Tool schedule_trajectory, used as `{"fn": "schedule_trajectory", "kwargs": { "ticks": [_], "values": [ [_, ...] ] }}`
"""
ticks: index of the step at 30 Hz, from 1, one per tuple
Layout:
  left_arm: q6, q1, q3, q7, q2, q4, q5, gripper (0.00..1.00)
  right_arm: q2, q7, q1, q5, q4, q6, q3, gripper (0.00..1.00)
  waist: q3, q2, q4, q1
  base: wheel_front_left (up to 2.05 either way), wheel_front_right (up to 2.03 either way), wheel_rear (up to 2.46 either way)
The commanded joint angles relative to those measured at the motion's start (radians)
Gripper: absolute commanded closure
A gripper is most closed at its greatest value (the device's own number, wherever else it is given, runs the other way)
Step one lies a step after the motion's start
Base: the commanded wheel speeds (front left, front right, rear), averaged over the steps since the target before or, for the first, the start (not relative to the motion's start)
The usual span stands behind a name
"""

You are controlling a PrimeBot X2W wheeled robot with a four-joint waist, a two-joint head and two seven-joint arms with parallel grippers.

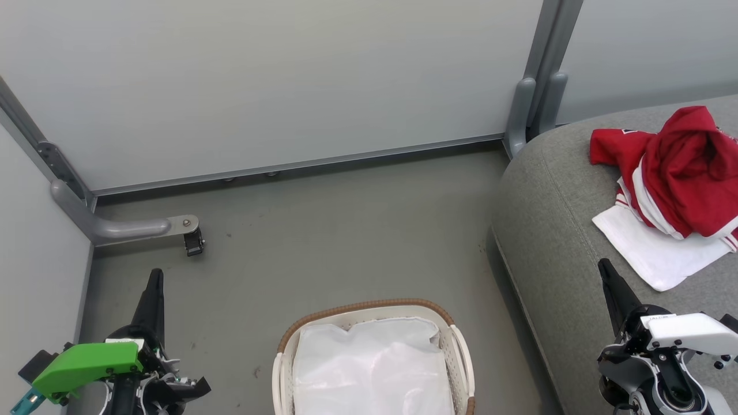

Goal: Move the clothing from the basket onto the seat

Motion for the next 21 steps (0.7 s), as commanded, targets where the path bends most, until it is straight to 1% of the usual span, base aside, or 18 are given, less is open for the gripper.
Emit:
{"fn": "schedule_trajectory", "kwargs": {
  "ticks": [1, 21],
  "values": [
    [-0.007, -0.013, 0.002, 0.003, 0.007, -0.002, -0.003, 1.00, -0.005, 0.003, 0.010, 0.004, -0.004, 0.000, -0.002, 1.00, 0.000, 0.0000, 0.000, 0.0000, 0.00, 0.00, 0.00],
    [-0.007, -0.013, 0.002, 0.003, 0.007, -0.002, -0.003, 1.00, -0.006, 0.003, 0.010, 0.004, -0.003, 0.000, -0.002, 1.00, 0.000, 0.0000, 0.000, 0.0000, 0.00, 0.00, 0.00]
  ]
}}
